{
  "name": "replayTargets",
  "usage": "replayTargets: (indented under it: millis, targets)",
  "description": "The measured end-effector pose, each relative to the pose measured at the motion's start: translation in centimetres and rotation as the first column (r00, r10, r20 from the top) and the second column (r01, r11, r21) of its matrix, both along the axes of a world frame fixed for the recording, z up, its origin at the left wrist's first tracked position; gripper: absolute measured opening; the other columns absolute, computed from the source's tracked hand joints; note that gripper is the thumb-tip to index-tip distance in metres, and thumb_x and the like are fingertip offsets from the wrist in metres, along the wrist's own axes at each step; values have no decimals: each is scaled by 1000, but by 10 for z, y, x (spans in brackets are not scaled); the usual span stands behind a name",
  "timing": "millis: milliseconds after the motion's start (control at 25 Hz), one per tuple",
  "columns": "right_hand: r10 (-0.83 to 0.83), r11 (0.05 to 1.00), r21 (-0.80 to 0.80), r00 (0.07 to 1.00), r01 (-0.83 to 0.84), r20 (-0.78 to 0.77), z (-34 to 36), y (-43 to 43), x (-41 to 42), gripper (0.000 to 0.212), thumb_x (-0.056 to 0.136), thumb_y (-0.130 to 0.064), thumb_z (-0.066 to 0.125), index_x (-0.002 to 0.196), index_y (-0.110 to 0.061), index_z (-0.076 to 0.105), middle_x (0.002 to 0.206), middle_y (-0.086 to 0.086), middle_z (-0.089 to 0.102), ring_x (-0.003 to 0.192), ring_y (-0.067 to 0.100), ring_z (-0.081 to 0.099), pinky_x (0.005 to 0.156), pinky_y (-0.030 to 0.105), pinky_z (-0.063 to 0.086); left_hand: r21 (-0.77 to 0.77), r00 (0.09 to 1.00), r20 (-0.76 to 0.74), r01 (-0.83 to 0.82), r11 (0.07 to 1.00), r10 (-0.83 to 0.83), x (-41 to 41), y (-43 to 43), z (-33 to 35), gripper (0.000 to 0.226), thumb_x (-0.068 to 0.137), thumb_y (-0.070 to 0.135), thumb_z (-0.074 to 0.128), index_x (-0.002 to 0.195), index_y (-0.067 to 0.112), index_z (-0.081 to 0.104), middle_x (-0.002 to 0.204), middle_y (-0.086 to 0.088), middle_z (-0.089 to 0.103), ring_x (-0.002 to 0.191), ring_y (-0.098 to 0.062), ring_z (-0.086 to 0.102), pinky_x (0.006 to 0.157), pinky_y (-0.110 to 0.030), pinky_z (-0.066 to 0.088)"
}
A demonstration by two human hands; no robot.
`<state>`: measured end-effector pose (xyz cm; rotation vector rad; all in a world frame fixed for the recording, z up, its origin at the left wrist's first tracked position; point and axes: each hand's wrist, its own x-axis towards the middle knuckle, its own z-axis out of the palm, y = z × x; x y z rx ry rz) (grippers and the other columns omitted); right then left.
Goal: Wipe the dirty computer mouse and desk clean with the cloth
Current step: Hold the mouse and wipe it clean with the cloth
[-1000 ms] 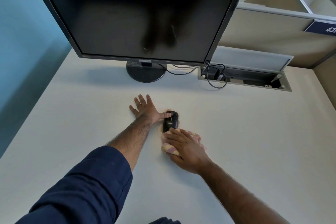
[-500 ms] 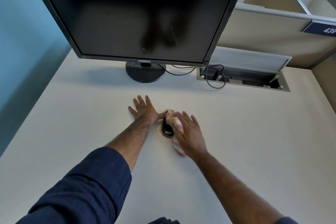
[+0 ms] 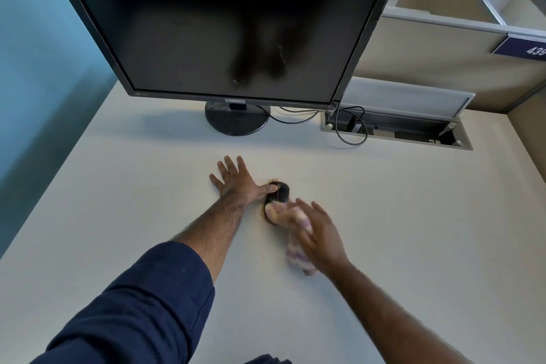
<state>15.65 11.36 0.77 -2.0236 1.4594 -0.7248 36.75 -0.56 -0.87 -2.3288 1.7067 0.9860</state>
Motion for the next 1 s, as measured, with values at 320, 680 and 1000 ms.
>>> replayTargets:
  millis: [320, 680, 1000]
  targets:
    - [-131, 977, 157, 987, 144, -94, 22, -86, 4, 28, 100, -37, 50, 118, -21, 67, 111, 2, 73, 109, 20, 49, 106, 33, 37, 2, 998, 58, -2, 1000, 1, -2, 1, -2, 136, 70, 89, 57, 161, 17, -14, 167, -14, -24, 154, -35, -22, 121, -60, -7]
    - [60, 894, 449, 994, -12, -94, 15, -98, 18, 41, 91, -53, 58, 129, -37, 60, 121, -7, 68, 110, 20, 61, 95, 36, 48, 9, 999, 47, -27, 1000, 27, -3, 3, -1, 134, 71, 89, 56, 161, 18, -15, 167, -15, -24, 154, -36, -22, 121, -60, -8]
    - [-77, 837, 547, 988, -11, 137, 25, -79, -8, 46, 69, -59, 61, 97, -23, 70, 89, 2, 73, 76, 11, 63, 76, 31, 52, 18, 997, 28, -71, 997, 71, -3, 2, -7, 143, 64, 94, 56, 160, 15, -16, 167, -14, -23, 154, -35, -21, 121, -59, -8]
